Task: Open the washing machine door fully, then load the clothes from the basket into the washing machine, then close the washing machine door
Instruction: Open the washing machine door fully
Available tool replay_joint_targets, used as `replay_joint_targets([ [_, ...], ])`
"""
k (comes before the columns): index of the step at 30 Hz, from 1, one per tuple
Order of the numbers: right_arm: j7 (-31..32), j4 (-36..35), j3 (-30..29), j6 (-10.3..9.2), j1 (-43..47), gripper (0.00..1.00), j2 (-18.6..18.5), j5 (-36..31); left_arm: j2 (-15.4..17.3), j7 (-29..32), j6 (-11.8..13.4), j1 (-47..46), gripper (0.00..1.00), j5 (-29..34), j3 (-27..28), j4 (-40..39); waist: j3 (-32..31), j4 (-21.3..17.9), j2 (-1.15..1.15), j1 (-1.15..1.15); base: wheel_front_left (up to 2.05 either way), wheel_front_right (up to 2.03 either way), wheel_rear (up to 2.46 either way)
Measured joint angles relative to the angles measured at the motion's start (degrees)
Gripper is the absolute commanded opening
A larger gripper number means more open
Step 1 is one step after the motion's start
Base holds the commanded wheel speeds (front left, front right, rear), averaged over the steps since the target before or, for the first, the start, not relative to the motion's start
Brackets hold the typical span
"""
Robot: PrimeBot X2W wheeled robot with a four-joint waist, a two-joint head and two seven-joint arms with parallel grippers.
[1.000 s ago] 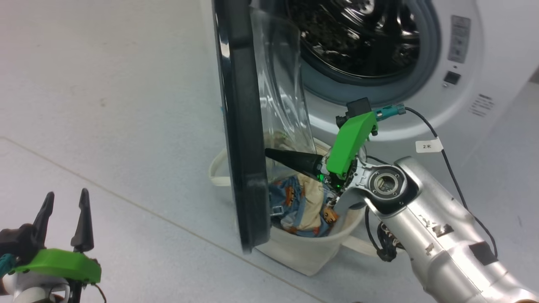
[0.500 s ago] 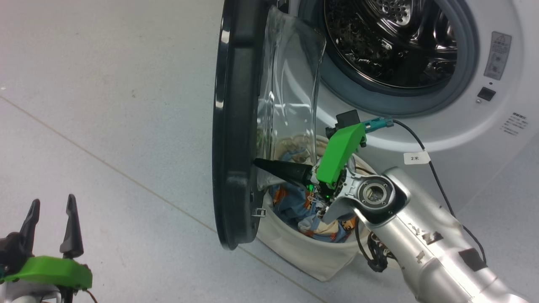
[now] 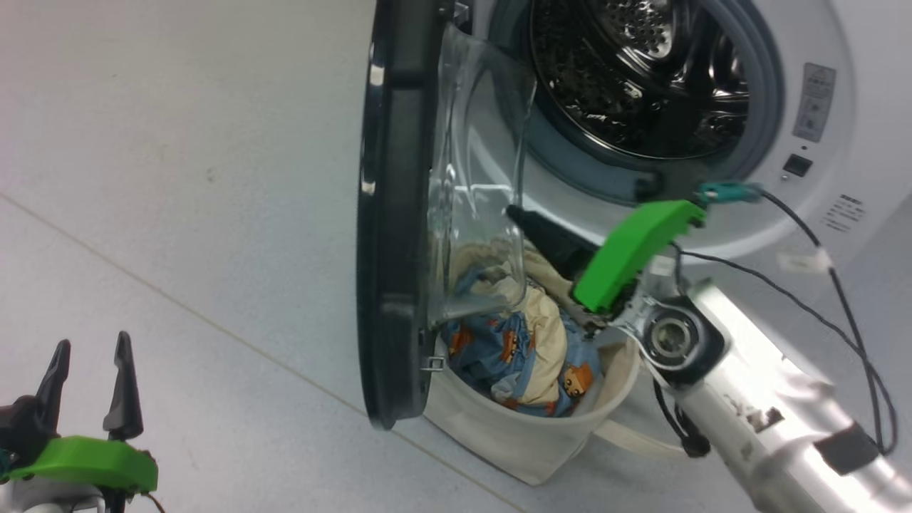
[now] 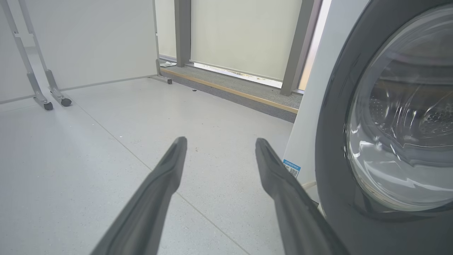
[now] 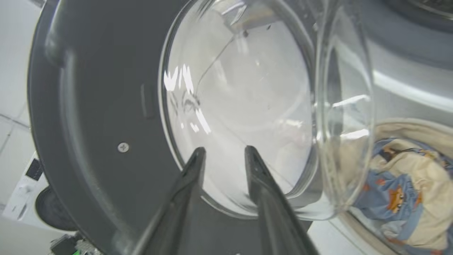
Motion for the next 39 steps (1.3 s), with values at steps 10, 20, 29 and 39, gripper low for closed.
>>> replay_joint_targets([
  [10,-23.4,-1.9,0.0,0.01,9.1,1.0,-6.6,-17.5,0.2,0.0,0.0,1.7,1.0,-0.5,0.0,0.0,-2.0,-3.3,0.0,0.0,0.0,0.0,0.0],
  [20,-29.9,-2.4,-7.0,0.01,20.2,1.0,-7.7,-34.9,0.9,0.0,0.5,3.5,1.0,-1.7,0.1,-0.3,-3.7,-6.1,0.0,0.0,0.0,0.0,0.0],
  [29,-29.9,-5.0,-14.2,0.02,26.6,1.0,-4.0,-42.8,0.9,0.0,0.5,3.5,1.0,-1.9,-0.4,-0.4,-3.3,-7.0,0.0,0.0,0.0,0.0,0.0],
  [39,-29.9,-5.2,-15.3,0.02,27.0,1.0,-3.0,-43.9,0.9,0.0,0.5,3.4,1.0,-2.5,-0.7,-0.2,-2.8,-7.1,0.0,0.0,0.0,0.0,0.0],
])
